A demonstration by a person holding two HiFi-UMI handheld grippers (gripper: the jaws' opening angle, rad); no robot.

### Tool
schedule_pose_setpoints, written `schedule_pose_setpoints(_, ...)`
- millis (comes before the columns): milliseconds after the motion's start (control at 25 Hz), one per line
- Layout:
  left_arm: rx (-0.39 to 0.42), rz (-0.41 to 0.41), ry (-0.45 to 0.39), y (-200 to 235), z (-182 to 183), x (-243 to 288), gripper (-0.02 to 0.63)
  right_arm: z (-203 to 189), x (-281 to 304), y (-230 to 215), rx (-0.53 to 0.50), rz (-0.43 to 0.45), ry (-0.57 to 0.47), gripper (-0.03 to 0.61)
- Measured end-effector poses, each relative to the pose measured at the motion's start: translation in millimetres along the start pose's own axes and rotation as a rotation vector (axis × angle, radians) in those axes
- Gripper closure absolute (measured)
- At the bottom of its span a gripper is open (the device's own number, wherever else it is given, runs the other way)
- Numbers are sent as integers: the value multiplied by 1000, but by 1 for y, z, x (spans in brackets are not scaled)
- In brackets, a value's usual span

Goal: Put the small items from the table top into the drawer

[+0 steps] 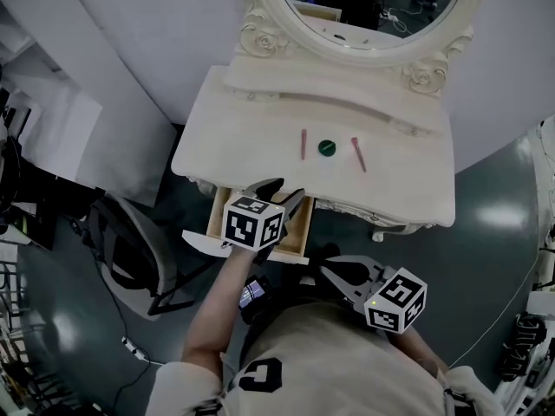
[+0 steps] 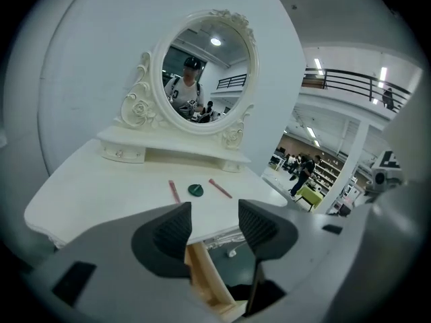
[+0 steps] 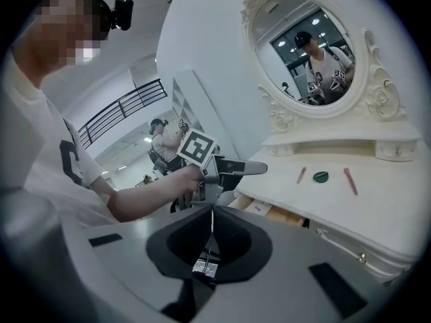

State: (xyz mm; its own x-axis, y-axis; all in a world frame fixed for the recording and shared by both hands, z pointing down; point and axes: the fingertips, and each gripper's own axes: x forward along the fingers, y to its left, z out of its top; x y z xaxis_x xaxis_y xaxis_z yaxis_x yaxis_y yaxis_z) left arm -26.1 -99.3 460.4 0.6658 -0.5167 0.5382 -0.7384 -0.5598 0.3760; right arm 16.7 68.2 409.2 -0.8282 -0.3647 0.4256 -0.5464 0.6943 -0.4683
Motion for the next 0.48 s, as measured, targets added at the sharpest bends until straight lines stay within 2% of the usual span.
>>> schedule_pose_setpoints(200, 46, 14, 39, 6, 10, 29, 350, 0, 5, -19, 45, 25, -5, 549)
schedule_pose_setpoints(480, 54, 47, 104, 19, 11, 73, 350, 9, -1, -45, 105, 51, -18, 549)
